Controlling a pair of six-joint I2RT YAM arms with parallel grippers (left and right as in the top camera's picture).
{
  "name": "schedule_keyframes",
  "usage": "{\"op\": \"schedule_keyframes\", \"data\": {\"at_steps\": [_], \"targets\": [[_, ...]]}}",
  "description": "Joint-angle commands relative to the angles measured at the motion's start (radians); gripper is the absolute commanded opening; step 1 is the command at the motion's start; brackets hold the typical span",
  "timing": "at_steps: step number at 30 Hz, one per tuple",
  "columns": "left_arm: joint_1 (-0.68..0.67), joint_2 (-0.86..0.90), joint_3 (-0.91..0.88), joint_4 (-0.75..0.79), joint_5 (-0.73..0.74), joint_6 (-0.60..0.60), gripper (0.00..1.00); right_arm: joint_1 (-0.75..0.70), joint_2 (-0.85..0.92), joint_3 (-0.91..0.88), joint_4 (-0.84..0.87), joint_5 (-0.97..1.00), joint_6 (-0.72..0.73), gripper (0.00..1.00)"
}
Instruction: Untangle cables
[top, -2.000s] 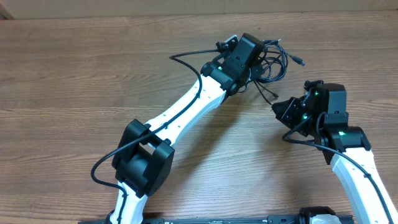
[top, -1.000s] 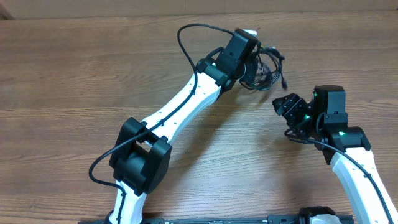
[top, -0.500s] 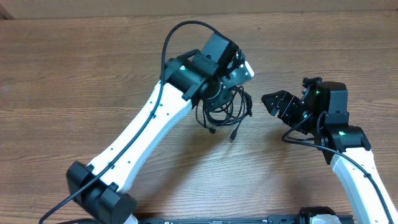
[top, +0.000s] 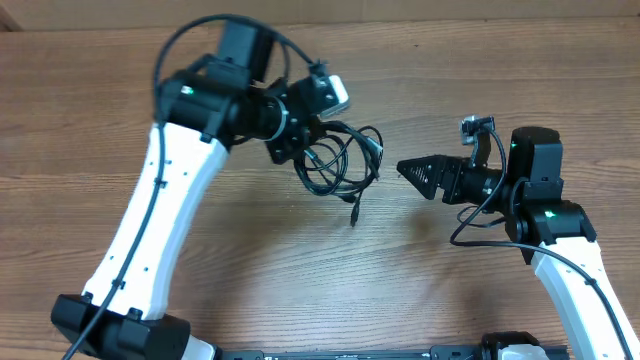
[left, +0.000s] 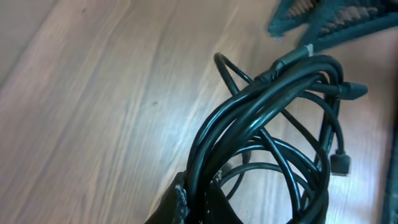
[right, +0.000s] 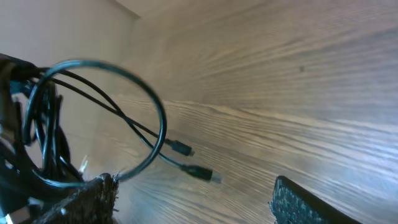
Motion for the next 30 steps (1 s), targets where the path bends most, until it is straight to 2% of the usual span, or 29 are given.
{"op": "schedule_keyframes", "data": {"at_steps": [1, 6, 17, 21, 25, 30], "targets": [[0.057, -0.03, 0.017, -0.033, 0.269, 0.175, 0.04, 0.004, -0.001, 0.01, 0.043, -0.112, -0.002, 0.79], [0.083, -0.03, 0.017, -0.028, 0.386, 0.219, 0.04, 0.005, 0.0, 0.01, 0.104, -0.133, 0.124, 0.79], [0.084, -0.03, 0.017, 0.024, 0.443, 0.223, 0.04, 0.005, 0.0, 0.01, 0.121, -0.165, 0.125, 0.78], [0.082, -0.03, 0.017, 0.023, 0.527, 0.201, 0.04, 0.005, 0.0, 0.01, 0.068, -0.064, 0.134, 0.74], [0.082, -0.03, 0.017, 0.016, 0.648, 0.201, 0.04, 0.005, 0.0, 0.01, -0.005, 0.093, 0.206, 0.73], [0.082, -0.03, 0.017, -0.007, 0.675, 0.201, 0.04, 0.005, 0.0, 0.01, -0.064, 0.209, 0.226, 0.73]]}}
